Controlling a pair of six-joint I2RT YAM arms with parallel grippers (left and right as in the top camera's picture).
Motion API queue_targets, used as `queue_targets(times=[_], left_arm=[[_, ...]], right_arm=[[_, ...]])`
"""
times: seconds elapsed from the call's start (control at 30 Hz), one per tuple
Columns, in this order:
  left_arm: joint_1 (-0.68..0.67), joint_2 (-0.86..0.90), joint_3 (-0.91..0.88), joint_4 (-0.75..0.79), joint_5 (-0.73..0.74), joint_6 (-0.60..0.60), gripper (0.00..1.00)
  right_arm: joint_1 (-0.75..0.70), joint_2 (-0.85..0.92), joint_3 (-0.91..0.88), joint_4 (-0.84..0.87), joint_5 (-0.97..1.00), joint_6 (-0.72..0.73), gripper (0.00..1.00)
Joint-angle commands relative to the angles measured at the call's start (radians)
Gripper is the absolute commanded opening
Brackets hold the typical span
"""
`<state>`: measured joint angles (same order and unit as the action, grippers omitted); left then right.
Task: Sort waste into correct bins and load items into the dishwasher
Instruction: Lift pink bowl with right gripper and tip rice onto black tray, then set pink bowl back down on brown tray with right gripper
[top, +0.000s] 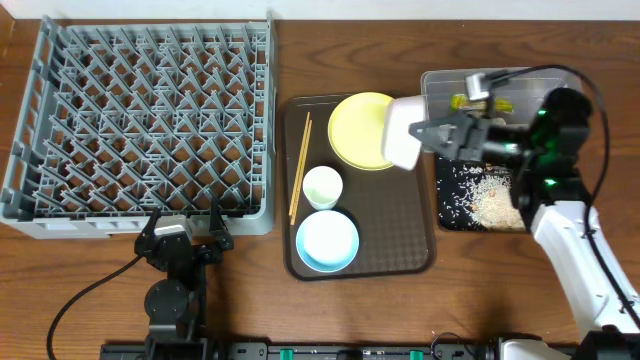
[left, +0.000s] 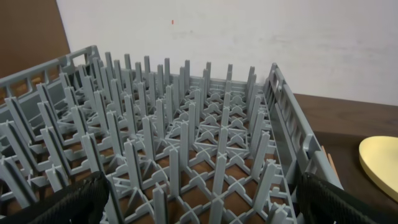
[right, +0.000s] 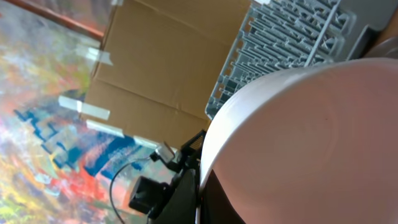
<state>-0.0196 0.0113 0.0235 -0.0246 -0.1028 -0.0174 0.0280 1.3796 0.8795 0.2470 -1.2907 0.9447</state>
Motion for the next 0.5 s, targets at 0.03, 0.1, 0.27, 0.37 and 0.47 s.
queue_targets(times=[0.03,0.1,0.27,0.37,0.47], left_arm=[[0.002,0.0,-0.019,-0.039,-0.006,0.017,0.97],[0.002,0.0,-0.019,-0.039,-0.006,0.017,0.97],[0.002,0.0,-0.019,-0.039,-0.006,0.017,0.97],[0.002,0.0,-0.019,-0.039,-0.006,0.017,0.97],[0.002,0.0,-0.019,-0.039,-0.006,0.017,0.97]], right_arm=[[0.083,-0.005,0.002,-0.116,0.218,-0.122,0.01],[0.114,-0.005,0.003,-0.216,0.296,-0.198,0.01],[0.166,-0.005,0.031,-0.418,0.423,-0.331,0.02],[0.204,-0.005,0.109,-0.634,0.557,-0.442,0.01],[0.256,-0.005,0.235,-0.884,0.74,-0.572,0.01]])
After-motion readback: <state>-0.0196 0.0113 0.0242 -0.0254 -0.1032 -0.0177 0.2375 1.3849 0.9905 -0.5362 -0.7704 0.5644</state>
